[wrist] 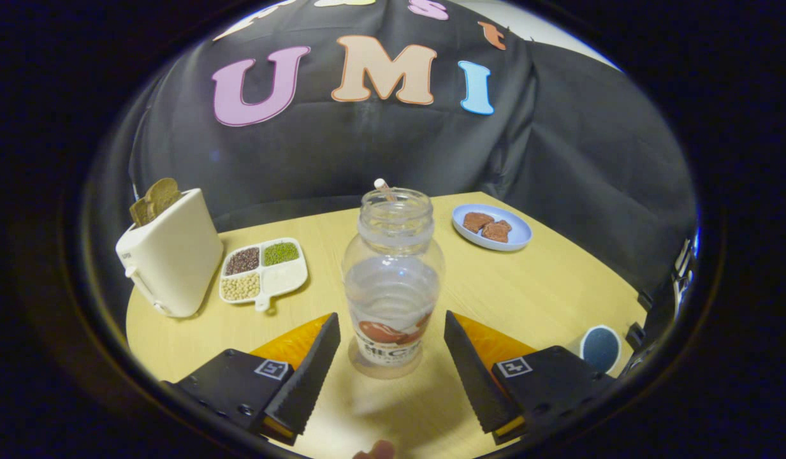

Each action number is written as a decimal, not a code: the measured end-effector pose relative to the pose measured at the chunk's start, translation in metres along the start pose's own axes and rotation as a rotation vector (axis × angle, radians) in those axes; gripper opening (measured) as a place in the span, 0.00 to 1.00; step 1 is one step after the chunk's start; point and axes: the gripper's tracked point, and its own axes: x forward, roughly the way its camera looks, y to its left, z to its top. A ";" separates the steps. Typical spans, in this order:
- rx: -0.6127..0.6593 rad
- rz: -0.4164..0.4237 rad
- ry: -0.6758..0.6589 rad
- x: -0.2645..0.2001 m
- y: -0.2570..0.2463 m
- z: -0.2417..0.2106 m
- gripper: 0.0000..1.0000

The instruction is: Take the bottle from table, then pour the juice into the cup, finally place the bottle on the coaster

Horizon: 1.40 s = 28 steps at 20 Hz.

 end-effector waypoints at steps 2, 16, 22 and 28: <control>-0.005 0.014 0.014 -0.015 -0.006 0.000 1.00; -0.137 0.275 -0.114 -0.126 -0.033 0.095 1.00; -0.198 0.355 -0.146 -0.171 -0.030 0.130 1.00; -0.166 0.433 -0.211 -0.225 -0.026 0.181 1.00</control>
